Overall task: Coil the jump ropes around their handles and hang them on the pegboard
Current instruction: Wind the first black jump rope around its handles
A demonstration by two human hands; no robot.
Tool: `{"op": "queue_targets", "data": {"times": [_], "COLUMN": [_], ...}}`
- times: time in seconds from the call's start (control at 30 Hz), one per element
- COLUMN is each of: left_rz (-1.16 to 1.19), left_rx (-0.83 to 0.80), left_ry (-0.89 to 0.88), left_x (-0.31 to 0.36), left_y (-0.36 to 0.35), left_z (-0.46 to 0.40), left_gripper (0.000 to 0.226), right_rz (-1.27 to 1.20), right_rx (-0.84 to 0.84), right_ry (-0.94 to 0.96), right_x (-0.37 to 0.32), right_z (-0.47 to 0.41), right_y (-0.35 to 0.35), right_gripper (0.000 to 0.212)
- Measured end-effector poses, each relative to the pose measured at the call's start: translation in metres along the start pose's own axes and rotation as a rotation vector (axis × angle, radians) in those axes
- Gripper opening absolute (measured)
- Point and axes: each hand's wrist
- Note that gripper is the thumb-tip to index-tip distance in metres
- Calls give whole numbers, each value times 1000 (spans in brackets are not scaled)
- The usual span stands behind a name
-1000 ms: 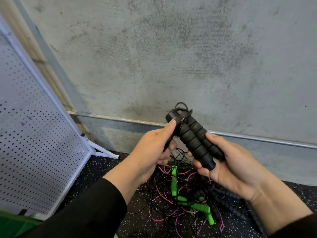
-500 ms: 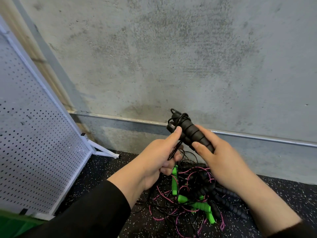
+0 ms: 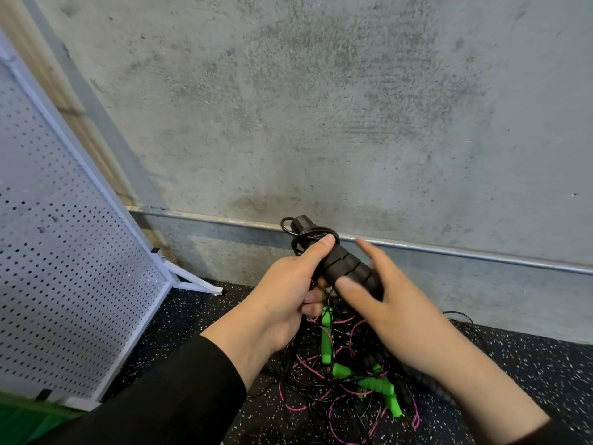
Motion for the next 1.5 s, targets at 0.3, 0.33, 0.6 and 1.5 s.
{"op": "queue_targets", "data": {"times": [0.3,0.33,0.6,1.5], "left_rz": [-65,-68,-294,-131], "left_rx": [-149,-146,-82,44], "left_ry": [-94,-101,-73,118], "left_x": [6,7,12,8], "left_y": [0,1,9,16], "left_z": [5,4,4,-2], "left_gripper": [36,36,47,56], "right_rz": [-1088,-1124,-951,452], "right_rx": [-380,-386,-70,159], "right_ry": [-513,-509,-259,206], "right_x": [-8,-7,0,22], "right_z": [2,1,-9,-13], "right_y": [20,19,15,5], "right_gripper": [64,60,28,58]}}
Point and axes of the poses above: each hand's wrist, its own z-axis away from the middle knuckle, its own y-axis out of the back of the hand, x = y × z, and after that the axes turned 1 degree about y, right-handed
